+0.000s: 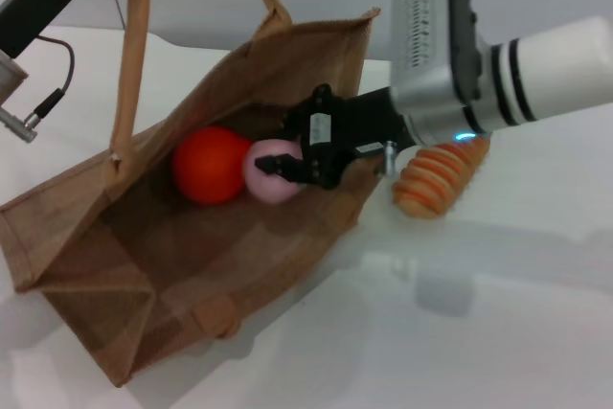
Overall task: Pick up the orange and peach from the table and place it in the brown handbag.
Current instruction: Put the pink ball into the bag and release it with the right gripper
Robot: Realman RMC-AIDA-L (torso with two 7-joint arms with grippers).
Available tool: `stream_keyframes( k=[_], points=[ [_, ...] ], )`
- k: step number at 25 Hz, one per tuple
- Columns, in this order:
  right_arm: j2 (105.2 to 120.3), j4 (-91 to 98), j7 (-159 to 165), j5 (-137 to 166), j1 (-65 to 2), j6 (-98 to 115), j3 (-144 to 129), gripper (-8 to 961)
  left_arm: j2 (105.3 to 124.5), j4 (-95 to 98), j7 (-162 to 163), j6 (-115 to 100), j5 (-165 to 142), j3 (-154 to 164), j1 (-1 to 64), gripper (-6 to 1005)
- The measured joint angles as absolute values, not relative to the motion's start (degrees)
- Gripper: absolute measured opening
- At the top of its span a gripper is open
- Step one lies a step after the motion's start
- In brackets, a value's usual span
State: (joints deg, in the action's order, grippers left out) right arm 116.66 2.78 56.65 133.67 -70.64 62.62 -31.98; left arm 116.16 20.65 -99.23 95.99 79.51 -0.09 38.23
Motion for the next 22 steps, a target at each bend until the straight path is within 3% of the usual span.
stream_keyframes(
  k=[7, 18, 22],
  points=[
    [117.08, -2.2, 48.8, 131.0, -71.3, 49.0, -26.9, 276, 116.19, 20.4, -99.0, 98.1, 79.4, -0.1, 38.5, 153],
    [116.57, -6.3, 26.3, 130.8, -64.0, 48.9, -8.8, 322, 116.3, 19.8, -99.5, 98.1, 79.7, -0.4, 37.1, 159],
    [116.25, -6.5, 24.3, 130.8, -61.5, 53.1, -7.1, 562, 116.3, 19.8, -99.7, 98.0, 79.9, -0.6, 36.3, 161]
  ],
)
